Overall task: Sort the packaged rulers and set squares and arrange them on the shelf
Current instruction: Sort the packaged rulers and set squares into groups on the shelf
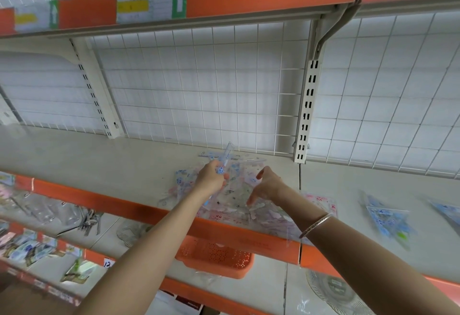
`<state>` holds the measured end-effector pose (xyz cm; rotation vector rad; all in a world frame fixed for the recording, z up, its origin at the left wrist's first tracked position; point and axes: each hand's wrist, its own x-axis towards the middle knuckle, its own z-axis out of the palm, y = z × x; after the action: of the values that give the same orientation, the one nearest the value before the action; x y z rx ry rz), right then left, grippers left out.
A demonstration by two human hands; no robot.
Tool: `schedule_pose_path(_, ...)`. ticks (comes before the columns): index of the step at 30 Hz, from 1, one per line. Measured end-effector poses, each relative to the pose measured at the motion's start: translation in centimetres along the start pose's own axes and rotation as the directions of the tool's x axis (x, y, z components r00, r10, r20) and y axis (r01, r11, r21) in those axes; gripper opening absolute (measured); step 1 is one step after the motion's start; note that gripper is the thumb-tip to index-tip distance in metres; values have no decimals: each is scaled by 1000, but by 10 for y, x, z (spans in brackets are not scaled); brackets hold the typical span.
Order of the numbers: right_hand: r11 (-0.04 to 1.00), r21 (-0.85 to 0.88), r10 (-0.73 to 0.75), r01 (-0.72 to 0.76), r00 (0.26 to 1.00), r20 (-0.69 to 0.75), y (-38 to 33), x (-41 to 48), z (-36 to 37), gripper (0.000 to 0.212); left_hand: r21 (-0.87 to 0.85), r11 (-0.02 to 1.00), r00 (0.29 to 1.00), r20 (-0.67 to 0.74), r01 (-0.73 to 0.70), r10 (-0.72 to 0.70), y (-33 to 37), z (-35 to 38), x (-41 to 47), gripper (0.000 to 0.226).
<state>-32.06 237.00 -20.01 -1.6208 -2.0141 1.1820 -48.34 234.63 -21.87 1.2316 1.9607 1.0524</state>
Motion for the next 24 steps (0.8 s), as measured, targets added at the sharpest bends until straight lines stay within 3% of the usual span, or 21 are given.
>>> schedule_pose_path(3,1000,11,11,-11,1000,24,-1,-2,-2,73,-20,1000,1000,11,22,-22,1,1,-1,40)
schedule_pose_path(8,1000,18,13,-15,991,133,-1,-5,-13,35,-51,998,997,61,43,-40,4,8,-1,41)
schedule_pose_path(14,998,50,-30,24,992,120,3,-3,-13,29,-198,975,992,95,98,-81,11,22,-1,43)
schedule_pose_path(21,1000,27,-15,11,983,185,4,-6,-27,21,-188,968,986,54,165,-157,19,25,3,53)
schedule_pose_path(24,989,146,9,-18,998,61,9,-2,-39,11,-182,969,985,79,166,-154,21,24,6,55)
